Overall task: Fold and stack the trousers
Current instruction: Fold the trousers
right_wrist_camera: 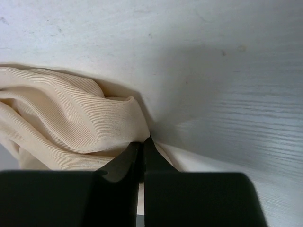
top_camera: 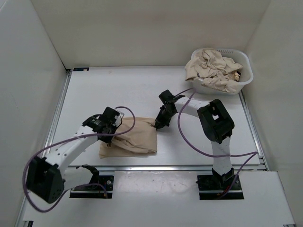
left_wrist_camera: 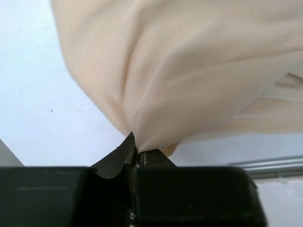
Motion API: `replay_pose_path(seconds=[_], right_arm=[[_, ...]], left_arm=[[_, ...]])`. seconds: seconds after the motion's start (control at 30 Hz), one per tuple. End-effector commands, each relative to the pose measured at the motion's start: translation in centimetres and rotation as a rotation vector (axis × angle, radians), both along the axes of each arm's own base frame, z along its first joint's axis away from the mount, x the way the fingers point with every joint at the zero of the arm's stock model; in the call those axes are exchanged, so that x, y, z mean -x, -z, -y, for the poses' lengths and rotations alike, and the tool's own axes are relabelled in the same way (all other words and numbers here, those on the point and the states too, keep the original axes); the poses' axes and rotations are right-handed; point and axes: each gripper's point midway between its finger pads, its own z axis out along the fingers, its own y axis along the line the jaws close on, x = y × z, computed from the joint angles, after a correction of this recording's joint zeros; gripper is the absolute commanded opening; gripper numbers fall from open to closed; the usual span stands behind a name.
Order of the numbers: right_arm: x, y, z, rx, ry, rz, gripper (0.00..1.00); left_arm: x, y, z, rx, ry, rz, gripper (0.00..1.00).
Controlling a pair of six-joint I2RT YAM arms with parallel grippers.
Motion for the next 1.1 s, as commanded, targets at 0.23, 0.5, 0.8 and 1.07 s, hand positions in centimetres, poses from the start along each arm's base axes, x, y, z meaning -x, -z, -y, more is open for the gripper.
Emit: replay_pose_path(seconds=[0.23, 0.5, 0.8, 1.07], right_arm=[[0.1, 1.1, 2.3, 0.082, 0.059, -0.018, 0.00], [-1.5, 0.1, 1.4, 0.062, -0.017, 0.047, 0.30], [1.3, -5.6, 5.6, 0.127, -0.200, 0.246, 0.66], [8.9, -5.5, 3.2, 0.030, -0.363, 0.294, 0.66]], left_arm=[[8.1, 1.1, -4.2, -0.016, -0.004, -0.061, 0.14], [9.4, 3.2, -5.2, -0.057, -0.009, -0.099, 0.72], [4.3, -7.3, 0.1, 0.225, 0.046, 0.171, 1.00], [-0.6, -6.6, 0.6, 0.211, -0.011, 0.280, 1.00]])
